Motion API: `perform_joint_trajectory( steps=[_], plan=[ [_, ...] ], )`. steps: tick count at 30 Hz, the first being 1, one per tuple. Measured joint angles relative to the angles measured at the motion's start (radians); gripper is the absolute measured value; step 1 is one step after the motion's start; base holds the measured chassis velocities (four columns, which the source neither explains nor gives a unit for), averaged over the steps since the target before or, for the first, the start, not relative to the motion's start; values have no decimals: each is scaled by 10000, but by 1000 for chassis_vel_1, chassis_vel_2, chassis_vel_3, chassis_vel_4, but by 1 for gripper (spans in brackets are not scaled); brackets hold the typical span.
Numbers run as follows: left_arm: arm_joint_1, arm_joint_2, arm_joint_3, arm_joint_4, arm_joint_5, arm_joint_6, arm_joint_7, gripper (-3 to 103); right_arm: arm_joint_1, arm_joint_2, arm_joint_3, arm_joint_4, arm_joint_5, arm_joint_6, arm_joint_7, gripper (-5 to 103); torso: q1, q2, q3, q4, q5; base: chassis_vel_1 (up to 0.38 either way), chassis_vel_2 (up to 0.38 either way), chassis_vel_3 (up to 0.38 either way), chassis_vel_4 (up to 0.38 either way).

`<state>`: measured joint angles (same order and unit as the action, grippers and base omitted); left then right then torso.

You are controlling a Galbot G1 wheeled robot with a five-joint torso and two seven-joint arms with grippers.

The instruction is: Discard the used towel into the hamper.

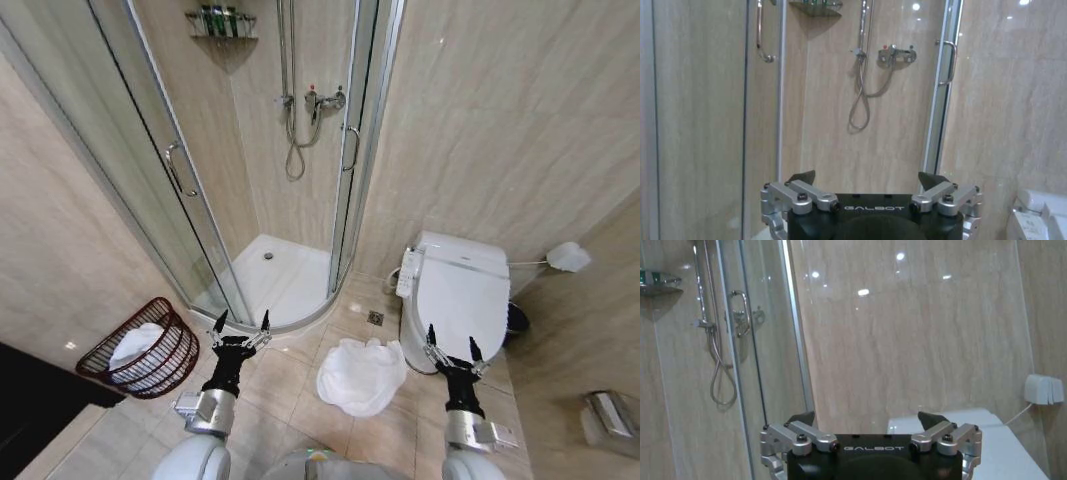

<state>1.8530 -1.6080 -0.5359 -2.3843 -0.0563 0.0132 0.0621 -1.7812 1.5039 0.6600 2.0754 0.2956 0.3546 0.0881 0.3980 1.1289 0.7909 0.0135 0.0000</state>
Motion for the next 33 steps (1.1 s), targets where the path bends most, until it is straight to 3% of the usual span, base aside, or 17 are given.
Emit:
perform_joint_trajectory(
  steps=[33],
  plan=[
    [0,0,0,0,0,0,0,100,-38,76,-51,-247,-82,349,21,100,-730,-1625,-893,0,0,0,0,0,0]
  ],
)
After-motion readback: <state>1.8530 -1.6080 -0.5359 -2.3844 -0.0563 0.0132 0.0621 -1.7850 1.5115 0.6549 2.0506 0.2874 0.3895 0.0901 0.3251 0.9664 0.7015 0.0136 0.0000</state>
